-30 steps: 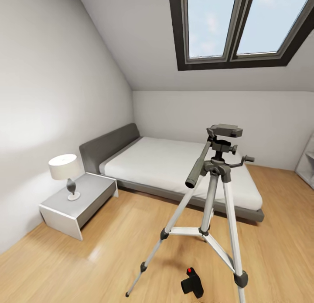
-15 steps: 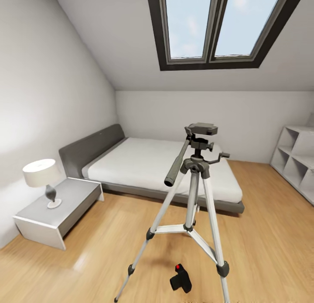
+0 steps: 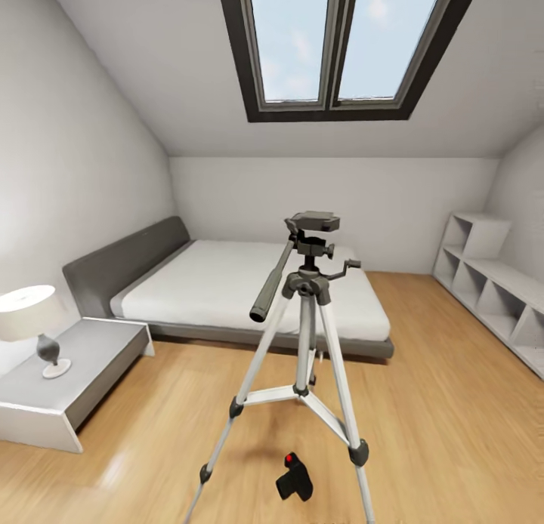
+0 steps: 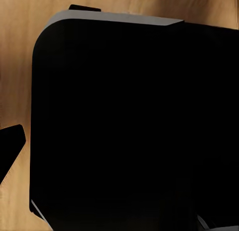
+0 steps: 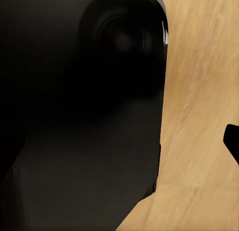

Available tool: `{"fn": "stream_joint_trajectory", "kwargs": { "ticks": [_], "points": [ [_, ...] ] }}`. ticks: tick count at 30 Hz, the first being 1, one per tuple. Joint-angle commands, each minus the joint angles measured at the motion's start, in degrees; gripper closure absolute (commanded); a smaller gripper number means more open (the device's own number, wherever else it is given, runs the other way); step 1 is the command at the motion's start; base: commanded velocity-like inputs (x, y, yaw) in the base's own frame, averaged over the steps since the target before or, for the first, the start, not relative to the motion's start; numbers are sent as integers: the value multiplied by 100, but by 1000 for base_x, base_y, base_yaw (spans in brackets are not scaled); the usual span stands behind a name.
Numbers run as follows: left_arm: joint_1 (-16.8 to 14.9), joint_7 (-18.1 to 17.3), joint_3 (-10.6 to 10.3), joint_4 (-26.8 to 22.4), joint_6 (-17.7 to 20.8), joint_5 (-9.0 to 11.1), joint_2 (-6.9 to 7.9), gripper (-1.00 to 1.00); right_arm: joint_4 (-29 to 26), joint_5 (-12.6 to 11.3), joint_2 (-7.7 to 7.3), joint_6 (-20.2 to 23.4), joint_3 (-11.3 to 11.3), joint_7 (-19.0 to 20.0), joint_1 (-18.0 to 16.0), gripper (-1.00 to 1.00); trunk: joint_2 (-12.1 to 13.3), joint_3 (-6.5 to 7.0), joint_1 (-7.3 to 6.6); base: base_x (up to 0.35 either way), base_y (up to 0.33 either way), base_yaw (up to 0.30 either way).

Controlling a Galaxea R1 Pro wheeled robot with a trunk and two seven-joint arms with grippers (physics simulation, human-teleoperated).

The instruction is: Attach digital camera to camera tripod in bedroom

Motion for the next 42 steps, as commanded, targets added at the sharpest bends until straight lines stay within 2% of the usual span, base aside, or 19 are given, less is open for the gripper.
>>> {"fn": "stream_joint_trajectory", "kwargs": {
  "ticks": [1, 15, 42],
  "points": [
    [0, -2, 17, -1, -13, 53, -2, -100, 1, 3, 0, -17, 3, -3, -1, -100, -2, -4, 0, 0, 0, -214],
    [2, -2, 17, -1, -13, 53, -2, -100, 1, 4, -2, -14, 3, -3, -1, -100, -2, -4, 0, 0, 0, -152],
    [1, -2, 17, -1, -13, 53, -2, -100, -1, 34, -16, -2, 4, 18, -1, -100, -2, -4, 0, 0, 0, -8]
  ]
}}
